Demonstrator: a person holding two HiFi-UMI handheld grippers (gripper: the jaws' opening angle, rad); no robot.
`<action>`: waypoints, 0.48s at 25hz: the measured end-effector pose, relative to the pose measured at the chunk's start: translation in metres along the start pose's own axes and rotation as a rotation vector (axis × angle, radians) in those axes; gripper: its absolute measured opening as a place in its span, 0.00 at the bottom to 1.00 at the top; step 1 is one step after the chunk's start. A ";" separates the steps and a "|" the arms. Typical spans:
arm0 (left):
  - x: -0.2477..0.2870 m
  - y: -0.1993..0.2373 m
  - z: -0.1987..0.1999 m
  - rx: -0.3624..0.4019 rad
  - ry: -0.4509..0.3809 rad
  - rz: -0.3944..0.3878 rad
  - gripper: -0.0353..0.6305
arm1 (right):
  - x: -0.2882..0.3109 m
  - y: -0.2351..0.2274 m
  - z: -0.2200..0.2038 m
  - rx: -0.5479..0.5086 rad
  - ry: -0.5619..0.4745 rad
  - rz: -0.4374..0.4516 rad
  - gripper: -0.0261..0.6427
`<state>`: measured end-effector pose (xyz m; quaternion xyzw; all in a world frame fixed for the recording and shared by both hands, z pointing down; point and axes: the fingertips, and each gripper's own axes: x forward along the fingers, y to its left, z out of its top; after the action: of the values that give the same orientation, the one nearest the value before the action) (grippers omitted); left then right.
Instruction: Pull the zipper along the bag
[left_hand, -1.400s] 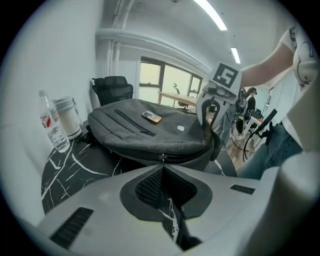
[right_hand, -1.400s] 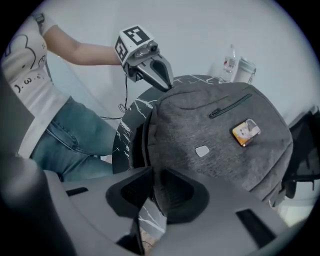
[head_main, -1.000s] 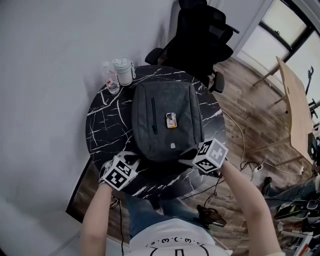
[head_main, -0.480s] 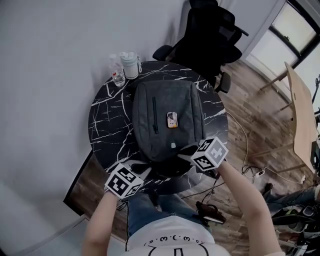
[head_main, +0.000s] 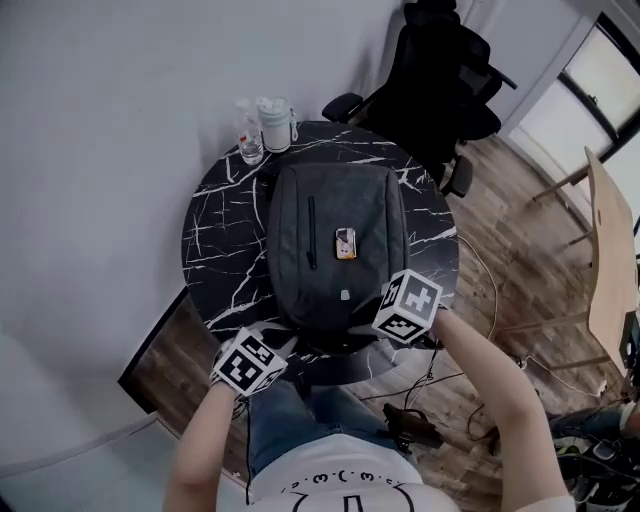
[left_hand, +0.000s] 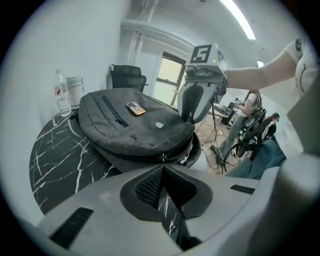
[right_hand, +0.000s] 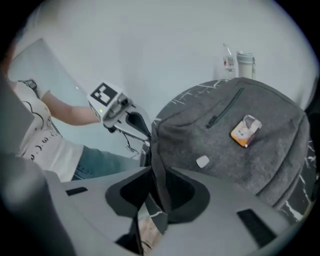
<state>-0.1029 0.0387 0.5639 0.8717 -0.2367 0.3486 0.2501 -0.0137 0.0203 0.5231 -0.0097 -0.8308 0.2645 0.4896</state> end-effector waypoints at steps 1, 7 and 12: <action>0.001 0.001 -0.003 -0.039 -0.009 0.008 0.08 | -0.003 0.002 0.010 0.001 -0.033 0.036 0.24; 0.007 0.001 -0.011 -0.251 -0.136 0.015 0.08 | 0.001 -0.026 0.082 0.149 -0.223 0.019 0.28; 0.009 -0.001 -0.013 -0.296 -0.163 -0.035 0.08 | 0.042 -0.044 0.123 0.343 -0.221 0.035 0.34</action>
<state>-0.1027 0.0451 0.5788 0.8547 -0.2896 0.2335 0.3620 -0.1255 -0.0587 0.5302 0.0886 -0.8220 0.4099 0.3853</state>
